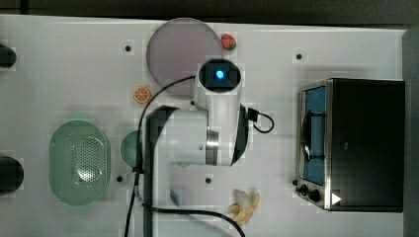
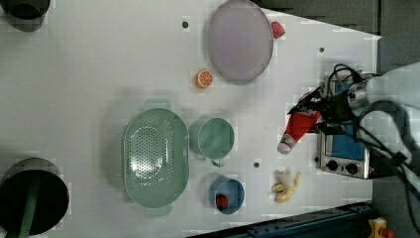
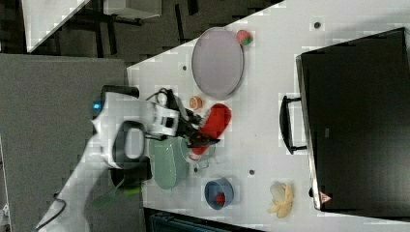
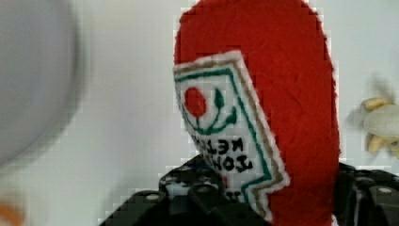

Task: Pick Ketchup from oven and place it on table.

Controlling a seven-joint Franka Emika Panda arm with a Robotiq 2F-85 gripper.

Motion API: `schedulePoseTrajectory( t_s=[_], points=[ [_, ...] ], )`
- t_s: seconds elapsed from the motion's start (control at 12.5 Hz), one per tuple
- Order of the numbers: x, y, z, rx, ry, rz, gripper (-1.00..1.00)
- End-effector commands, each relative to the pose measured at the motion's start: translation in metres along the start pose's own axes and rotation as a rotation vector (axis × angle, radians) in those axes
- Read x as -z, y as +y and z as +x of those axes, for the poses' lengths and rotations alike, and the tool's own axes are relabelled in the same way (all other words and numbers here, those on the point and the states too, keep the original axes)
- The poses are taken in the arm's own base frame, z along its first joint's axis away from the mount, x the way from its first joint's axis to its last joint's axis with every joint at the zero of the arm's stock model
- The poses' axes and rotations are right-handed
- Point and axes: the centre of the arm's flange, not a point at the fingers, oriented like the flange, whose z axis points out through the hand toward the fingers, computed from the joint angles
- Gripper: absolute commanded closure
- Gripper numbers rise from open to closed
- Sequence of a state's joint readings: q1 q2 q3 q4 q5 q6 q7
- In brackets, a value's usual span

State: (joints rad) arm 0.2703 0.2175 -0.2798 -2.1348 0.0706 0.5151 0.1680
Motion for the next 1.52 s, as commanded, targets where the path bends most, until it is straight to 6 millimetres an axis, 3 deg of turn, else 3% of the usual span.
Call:
schedulePoseTrajectory(
  t_s=[0.08, 0.32, 0.4, 0.56, 0.72, 0.88, 1.28, 1.52],
  points=[
    [-0.038, 0.003, 0.020, -0.078, 0.044, 0.043, -0.24],
    [-0.088, -0.003, 0.020, -0.071, 0.077, 0.041, -0.30],
    [-0.099, -0.005, 0.020, -0.068, 0.083, 0.039, -0.49],
    [-0.101, -0.006, 0.021, -0.069, 0.091, 0.046, -0.93],
    [-0.085, -0.007, 0.022, -0.070, 0.099, 0.073, -1.00],
    [-0.041, -0.009, 0.023, -0.073, 0.121, 0.145, -1.00],
    [0.147, 0.005, 0.010, -0.051, 0.124, 0.281, -1.00],
    [0.237, 0.026, -0.004, -0.034, 0.094, 0.258, -1.00]
  ],
)
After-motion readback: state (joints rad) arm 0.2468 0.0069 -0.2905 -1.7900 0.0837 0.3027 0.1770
